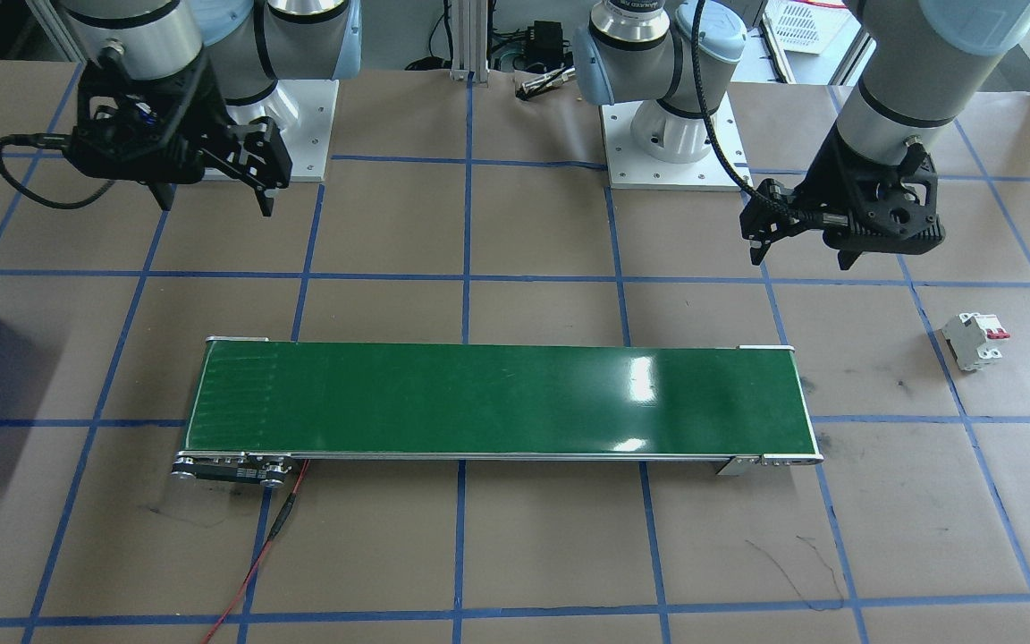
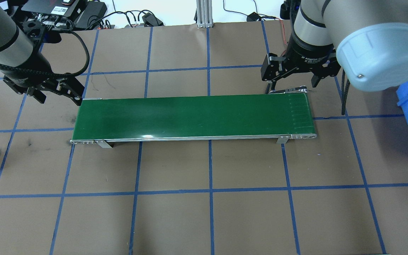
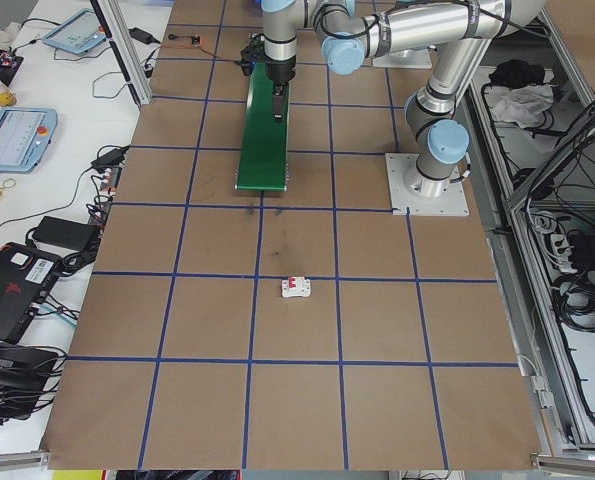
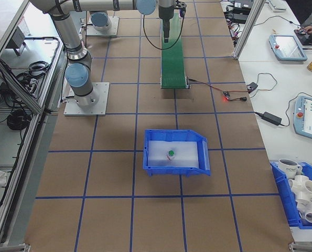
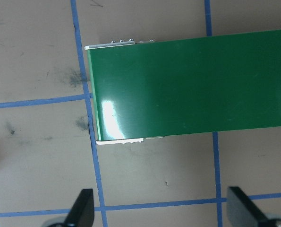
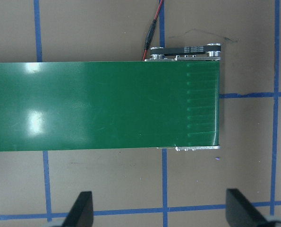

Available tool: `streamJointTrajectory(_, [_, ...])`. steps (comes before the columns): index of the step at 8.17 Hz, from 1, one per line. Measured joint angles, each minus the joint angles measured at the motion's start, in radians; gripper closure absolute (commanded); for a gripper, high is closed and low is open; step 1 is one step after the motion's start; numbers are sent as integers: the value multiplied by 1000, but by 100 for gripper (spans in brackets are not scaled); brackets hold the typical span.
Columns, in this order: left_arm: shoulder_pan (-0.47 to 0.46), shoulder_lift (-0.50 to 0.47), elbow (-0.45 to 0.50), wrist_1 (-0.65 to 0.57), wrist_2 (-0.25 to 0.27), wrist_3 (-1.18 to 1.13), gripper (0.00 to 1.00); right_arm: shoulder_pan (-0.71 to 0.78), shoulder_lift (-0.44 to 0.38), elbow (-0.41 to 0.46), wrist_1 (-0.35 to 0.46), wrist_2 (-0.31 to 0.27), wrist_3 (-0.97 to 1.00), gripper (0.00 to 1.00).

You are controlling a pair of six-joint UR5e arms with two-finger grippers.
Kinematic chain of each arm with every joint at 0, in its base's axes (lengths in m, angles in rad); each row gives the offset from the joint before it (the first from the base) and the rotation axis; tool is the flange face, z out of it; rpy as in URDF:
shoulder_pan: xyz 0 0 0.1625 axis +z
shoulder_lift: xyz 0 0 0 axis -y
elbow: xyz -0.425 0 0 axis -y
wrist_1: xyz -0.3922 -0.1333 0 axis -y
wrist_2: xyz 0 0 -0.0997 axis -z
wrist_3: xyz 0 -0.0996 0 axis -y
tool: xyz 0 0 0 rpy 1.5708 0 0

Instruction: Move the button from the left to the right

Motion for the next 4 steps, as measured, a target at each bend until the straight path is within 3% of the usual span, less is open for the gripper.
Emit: streamJointTrajectory(4, [2,0,2,-2,-1,-2,0,8,-1,-1,-17,-6,4,0])
